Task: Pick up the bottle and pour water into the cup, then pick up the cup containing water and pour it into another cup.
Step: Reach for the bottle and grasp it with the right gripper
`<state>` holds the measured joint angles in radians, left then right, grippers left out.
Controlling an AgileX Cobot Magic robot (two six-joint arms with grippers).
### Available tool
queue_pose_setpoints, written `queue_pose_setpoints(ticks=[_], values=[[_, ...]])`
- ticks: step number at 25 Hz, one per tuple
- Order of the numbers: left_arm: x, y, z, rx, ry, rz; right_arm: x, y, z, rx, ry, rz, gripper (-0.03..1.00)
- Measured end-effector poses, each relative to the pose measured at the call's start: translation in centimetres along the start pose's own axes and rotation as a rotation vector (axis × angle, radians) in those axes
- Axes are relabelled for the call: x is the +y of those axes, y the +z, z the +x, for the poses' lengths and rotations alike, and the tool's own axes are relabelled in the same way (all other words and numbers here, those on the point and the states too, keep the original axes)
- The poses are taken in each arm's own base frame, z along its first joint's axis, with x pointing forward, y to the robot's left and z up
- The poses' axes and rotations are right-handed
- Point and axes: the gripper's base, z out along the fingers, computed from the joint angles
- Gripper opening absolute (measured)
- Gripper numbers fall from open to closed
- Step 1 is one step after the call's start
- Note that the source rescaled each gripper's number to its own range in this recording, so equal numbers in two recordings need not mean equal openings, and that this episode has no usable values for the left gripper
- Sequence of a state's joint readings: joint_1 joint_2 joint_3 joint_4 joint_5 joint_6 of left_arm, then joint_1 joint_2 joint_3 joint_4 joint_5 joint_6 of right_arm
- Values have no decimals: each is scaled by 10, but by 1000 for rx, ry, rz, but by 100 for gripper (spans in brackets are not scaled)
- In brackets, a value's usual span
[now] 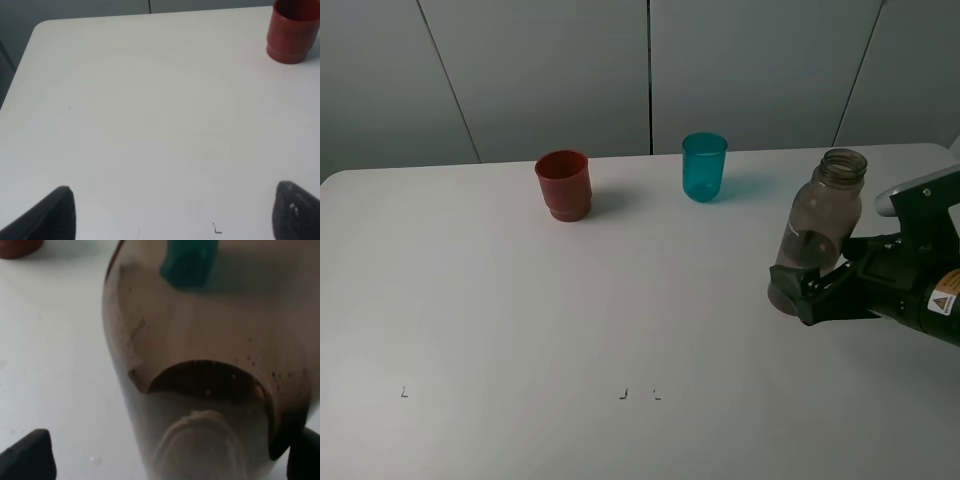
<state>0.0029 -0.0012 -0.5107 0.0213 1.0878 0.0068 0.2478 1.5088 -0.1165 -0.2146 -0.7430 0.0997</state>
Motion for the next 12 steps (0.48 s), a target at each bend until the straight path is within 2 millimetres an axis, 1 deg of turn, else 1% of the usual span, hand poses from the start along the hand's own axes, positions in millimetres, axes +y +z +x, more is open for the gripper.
queue_pose_setpoints(ticks=[7, 12], values=[[0, 0, 0, 0, 0, 0, -1, 1, -2, -21, 7, 10, 100], [0, 0, 0, 0, -7, 0, -2, 4, -8, -41, 5, 14, 100]])
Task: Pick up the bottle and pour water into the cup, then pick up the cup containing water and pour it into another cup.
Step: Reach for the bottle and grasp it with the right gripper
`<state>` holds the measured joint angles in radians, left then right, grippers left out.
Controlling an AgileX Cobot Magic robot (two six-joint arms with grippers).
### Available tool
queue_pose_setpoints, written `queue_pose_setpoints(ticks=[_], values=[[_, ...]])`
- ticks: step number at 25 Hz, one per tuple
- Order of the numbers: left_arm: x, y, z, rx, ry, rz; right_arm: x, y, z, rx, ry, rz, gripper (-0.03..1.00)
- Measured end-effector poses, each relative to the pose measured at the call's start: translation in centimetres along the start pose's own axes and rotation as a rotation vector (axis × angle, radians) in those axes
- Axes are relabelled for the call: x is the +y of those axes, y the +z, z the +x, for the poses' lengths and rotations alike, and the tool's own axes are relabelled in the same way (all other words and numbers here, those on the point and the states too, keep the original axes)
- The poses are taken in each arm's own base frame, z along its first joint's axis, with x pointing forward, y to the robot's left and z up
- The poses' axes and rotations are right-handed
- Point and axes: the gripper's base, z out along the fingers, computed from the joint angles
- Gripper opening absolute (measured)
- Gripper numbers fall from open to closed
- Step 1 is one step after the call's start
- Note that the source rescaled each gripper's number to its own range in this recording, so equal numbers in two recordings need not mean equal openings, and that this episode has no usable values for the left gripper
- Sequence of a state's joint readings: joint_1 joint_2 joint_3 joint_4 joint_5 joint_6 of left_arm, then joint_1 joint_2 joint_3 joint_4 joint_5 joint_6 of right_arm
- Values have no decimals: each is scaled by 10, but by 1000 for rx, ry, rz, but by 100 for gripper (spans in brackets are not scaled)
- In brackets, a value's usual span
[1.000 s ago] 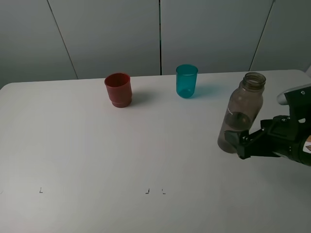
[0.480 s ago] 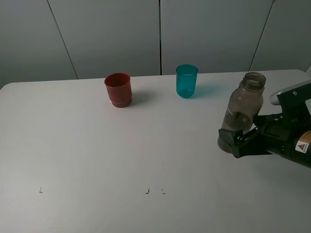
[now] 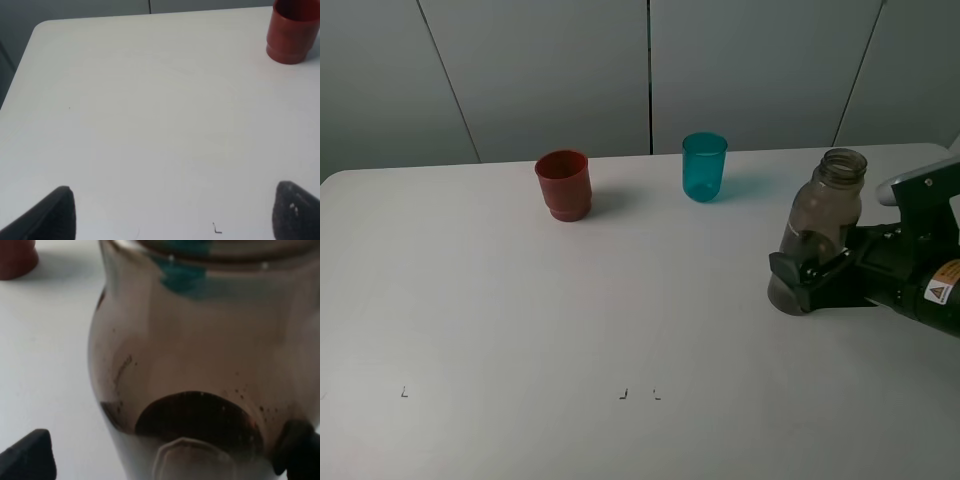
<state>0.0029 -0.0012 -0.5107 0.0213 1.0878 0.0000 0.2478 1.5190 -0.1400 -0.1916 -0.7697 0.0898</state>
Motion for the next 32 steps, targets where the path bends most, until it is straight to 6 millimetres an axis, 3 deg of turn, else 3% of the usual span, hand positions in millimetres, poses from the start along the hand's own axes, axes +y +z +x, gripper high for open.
queue_pose_setpoints(ticks=[32], values=[[0, 0, 0, 0, 7, 0, -1, 21, 1, -33, 44, -16, 100]])
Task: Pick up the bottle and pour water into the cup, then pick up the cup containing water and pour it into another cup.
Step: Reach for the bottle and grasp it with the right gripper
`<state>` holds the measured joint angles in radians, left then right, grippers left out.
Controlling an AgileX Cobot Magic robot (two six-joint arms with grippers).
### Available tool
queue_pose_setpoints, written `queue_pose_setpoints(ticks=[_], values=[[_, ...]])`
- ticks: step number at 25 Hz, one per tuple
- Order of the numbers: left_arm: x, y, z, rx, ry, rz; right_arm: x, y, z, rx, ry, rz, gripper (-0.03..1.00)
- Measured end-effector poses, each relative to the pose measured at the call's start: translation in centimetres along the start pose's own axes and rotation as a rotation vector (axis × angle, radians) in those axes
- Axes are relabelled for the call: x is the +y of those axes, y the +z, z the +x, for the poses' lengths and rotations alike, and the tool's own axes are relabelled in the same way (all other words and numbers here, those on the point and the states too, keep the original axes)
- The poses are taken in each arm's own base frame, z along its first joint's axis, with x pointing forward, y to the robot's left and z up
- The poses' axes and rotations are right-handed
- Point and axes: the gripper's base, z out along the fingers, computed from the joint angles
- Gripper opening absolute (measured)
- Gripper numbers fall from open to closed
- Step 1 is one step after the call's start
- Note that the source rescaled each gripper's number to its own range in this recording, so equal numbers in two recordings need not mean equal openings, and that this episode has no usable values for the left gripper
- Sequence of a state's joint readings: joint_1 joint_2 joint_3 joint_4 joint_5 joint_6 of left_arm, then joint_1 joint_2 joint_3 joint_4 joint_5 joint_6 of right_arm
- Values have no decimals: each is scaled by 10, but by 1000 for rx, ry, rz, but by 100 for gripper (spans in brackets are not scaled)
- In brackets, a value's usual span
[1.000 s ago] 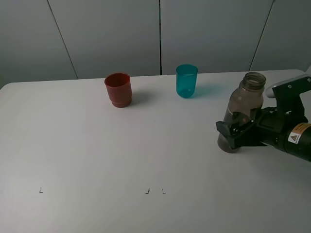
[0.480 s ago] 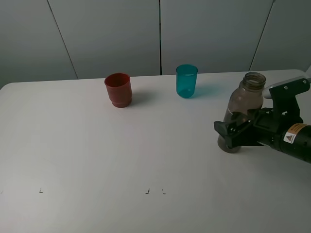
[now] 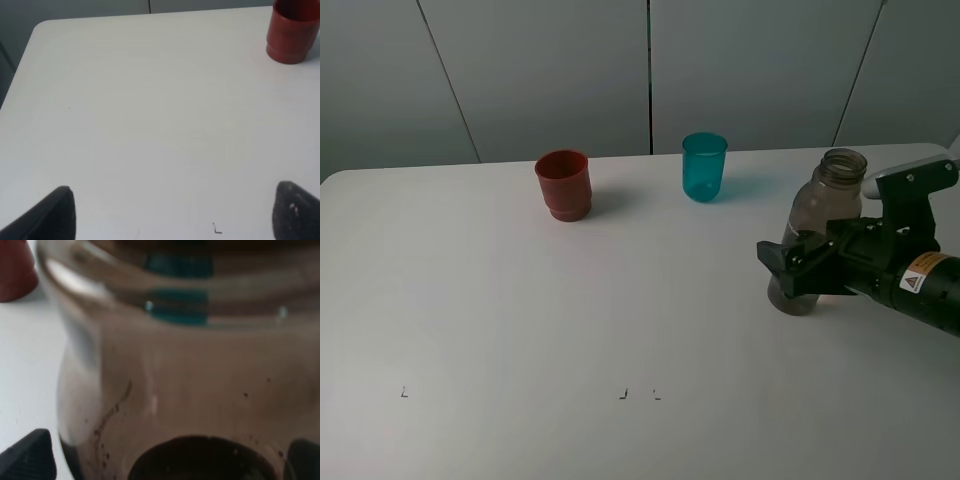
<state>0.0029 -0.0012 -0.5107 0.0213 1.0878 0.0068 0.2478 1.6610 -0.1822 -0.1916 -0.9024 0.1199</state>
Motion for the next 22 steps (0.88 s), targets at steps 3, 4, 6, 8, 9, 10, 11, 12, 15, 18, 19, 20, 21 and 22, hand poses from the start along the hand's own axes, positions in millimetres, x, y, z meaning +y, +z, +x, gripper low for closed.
queue_pose_setpoints(ticks=[3, 4, 6, 8, 9, 10, 11, 12, 15, 18, 19, 20, 21, 22], values=[[0, 0, 0, 0, 0, 0, 0, 0, 0, -3, 0, 0, 100], [0, 0, 0, 0, 0, 0, 0, 0, -1, -4, 0, 0, 100], [0, 0, 0, 0, 0, 0, 0, 0, -1, -6, 0, -1, 100], [0, 0, 0, 0, 0, 0, 0, 0, -1, -6, 4, 4, 100], [0, 0, 0, 0, 0, 0, -1, 1, -2, -10, 6, 8, 100], [0, 0, 0, 0, 0, 0, -1, 1, -2, -11, 11, 14, 100], [0, 0, 0, 0, 0, 0, -2, 2, -3, -16, 10, 14, 100], [0, 0, 0, 0, 0, 0, -2, 3, -4, -21, 11, 16, 100], [0, 0, 0, 0, 0, 0, -2, 4, -6, -27, 10, 16, 100], [0, 0, 0, 0, 0, 0, -2, 4, -5, -22, 11, 16, 100], [0, 0, 0, 0, 0, 0, -2, 5, -4, -17, 12, 16, 100], [0, 0, 0, 0, 0, 0, -3, 7, -4, -12, 12, 16, 100], [0, 0, 0, 0, 0, 0, -3, 8, -2, -5, 14, 16, 100], [0, 0, 0, 0, 0, 0, -3, 10, -1, 1, 14, 16, 100]])
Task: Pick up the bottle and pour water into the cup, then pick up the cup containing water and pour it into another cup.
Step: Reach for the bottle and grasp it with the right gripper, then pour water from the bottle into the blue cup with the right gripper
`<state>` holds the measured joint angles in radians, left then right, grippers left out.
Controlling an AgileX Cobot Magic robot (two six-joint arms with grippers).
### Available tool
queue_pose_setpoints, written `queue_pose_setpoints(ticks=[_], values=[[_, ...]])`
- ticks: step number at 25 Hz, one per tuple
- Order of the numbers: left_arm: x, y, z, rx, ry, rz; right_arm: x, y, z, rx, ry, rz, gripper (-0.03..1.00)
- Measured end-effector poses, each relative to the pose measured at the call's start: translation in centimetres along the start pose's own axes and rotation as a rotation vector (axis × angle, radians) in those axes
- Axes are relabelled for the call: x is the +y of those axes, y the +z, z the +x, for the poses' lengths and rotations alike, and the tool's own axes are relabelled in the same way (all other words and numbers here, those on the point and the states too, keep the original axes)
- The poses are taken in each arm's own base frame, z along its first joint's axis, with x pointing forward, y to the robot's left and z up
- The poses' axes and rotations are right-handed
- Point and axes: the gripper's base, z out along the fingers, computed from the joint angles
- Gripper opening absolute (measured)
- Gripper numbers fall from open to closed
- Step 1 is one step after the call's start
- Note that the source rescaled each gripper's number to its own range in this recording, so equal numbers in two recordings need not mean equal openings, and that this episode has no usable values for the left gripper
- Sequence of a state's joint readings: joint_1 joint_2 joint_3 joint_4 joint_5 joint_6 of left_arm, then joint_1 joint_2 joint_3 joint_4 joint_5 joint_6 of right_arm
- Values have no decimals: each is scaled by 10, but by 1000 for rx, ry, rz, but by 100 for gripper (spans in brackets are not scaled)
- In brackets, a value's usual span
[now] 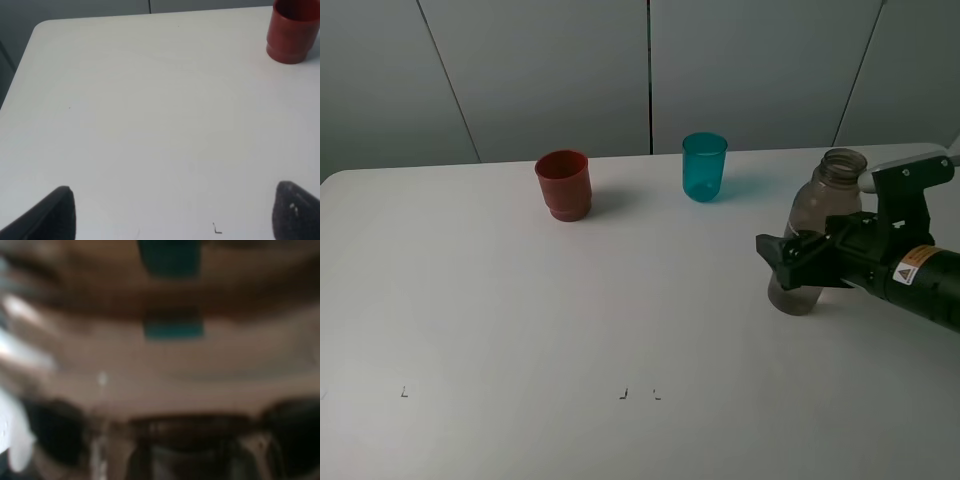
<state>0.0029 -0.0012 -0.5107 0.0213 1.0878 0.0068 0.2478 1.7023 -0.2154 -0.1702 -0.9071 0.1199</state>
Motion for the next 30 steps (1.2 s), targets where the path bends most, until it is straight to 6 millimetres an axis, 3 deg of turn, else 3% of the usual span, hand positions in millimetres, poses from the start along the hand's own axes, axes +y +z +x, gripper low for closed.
queue_pose_setpoints(ticks=[10, 11, 13, 14, 15, 30], values=[[0, 0, 0, 0, 0, 0, -1, 6, -2, -4, 9, -2, 98], [0, 0, 0, 0, 0, 0, -1, 6, -2, -4, 9, -2, 88], [0, 0, 0, 0, 0, 0, 0, 6, -2, -3, 8, -3, 45], [0, 0, 0, 0, 0, 0, -1, 6, -2, -4, 9, -2, 17], [0, 0, 0, 0, 0, 0, -1, 6, -2, -4, 10, -2, 0], [0, 0, 0, 0, -7, 0, 1, 6, -1, 4, -3, -15, 0]])
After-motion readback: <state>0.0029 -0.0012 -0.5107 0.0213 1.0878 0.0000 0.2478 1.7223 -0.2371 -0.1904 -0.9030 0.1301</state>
